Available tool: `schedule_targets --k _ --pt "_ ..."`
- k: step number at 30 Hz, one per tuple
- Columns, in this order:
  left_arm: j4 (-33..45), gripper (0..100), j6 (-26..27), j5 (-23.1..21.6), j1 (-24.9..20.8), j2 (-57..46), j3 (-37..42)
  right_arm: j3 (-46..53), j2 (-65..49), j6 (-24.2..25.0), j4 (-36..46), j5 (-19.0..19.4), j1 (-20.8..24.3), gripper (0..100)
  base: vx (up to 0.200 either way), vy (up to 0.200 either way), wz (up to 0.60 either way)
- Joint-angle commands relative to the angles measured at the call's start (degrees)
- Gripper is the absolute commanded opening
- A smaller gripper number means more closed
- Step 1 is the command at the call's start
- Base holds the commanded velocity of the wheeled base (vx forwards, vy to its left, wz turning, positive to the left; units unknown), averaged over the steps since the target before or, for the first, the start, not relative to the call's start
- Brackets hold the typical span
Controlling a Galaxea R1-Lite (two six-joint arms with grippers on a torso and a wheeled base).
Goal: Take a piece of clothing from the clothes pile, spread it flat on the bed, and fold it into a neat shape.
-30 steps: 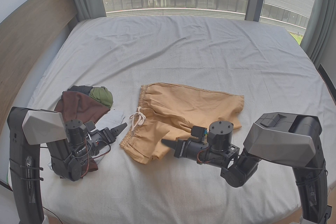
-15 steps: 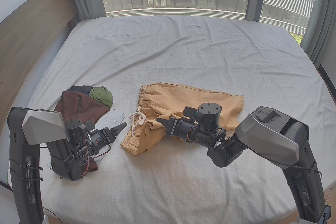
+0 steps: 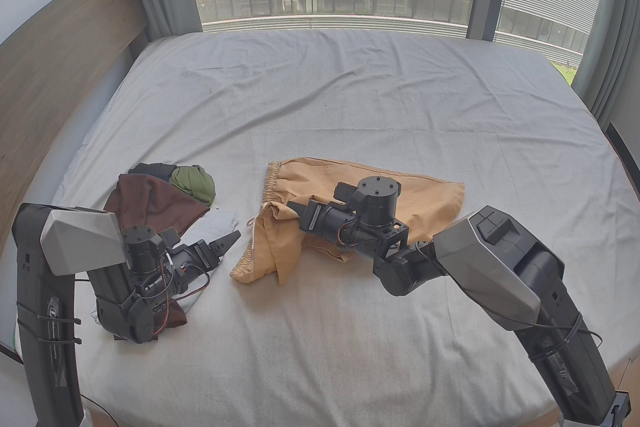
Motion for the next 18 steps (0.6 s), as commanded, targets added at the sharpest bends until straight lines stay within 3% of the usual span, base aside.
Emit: schedule_targets --k 1,10,11,18 --pt "-0.01 100 -0.01 0.14 0.10 -0.10 -0.22 -5.98 5.02 -0.01 2.00 -0.30 0.44 0 0.000 0.000 0.00" --pt "-0.01 100 -0.10 0.76 0.10 -0.10 -0.40 -6.78 5.72 -0.10 3.06 -0.39 0.18 0 0.000 0.000 0.00" --pt "-0.01 100 -0.10 0.76 0.10 -0.10 -0.40 -6.78 5.72 -0.10 3.06 -0.39 0.18 100 0.000 0.000 0.00" --pt "-0.01 100 -0.10 0.76 0.01 -0.10 -0.40 -8.01 5.37 -0.36 2.79 -4.34 0.44 100 0.000 0.000 0.00"
